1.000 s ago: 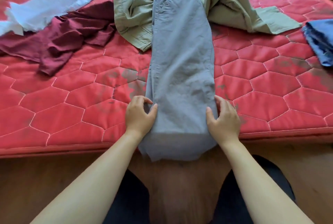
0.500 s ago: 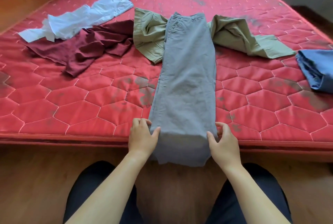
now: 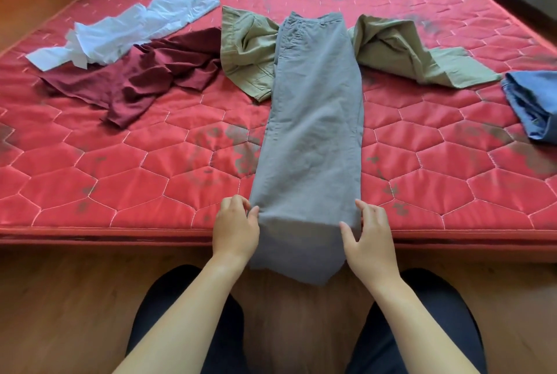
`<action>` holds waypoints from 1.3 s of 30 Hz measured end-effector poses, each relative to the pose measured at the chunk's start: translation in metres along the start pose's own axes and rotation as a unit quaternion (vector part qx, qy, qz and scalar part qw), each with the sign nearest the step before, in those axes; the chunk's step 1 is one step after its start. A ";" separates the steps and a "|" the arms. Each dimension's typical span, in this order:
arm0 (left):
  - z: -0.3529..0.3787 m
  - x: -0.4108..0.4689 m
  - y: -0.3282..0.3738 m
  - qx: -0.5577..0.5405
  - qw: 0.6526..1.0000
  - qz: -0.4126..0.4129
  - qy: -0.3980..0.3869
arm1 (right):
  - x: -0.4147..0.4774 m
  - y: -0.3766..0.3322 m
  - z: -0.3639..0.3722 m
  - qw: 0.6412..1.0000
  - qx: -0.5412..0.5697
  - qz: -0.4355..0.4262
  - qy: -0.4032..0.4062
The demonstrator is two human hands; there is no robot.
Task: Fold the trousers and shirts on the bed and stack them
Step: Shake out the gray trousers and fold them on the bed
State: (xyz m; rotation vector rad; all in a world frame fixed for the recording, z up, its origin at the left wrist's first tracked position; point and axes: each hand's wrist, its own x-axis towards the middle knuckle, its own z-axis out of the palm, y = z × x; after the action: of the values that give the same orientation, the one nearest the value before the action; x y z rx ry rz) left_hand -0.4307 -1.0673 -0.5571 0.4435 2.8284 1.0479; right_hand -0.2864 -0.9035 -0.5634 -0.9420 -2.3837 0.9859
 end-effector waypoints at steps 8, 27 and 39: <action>0.001 0.003 -0.001 -0.026 0.999 0.014 -0.015 | 0.011 -0.002 -0.006 0.997 0.035 0.052 -0.038; -0.050 0.107 0.109 -0.351 0.928 0.124 -0.029 | 0.153 -0.061 -0.077 0.988 0.126 -0.091 0.007; -0.070 0.113 0.081 -0.168 0.959 0.224 -0.054 | 0.138 -0.051 -0.079 0.978 0.074 -0.166 0.105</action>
State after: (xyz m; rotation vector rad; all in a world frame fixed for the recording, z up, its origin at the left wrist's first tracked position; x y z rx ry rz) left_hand -0.5323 -1.0186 -0.4501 1.0941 2.4355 1.4904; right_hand -0.3602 -0.7954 -0.4592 -0.5395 -2.1631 0.8728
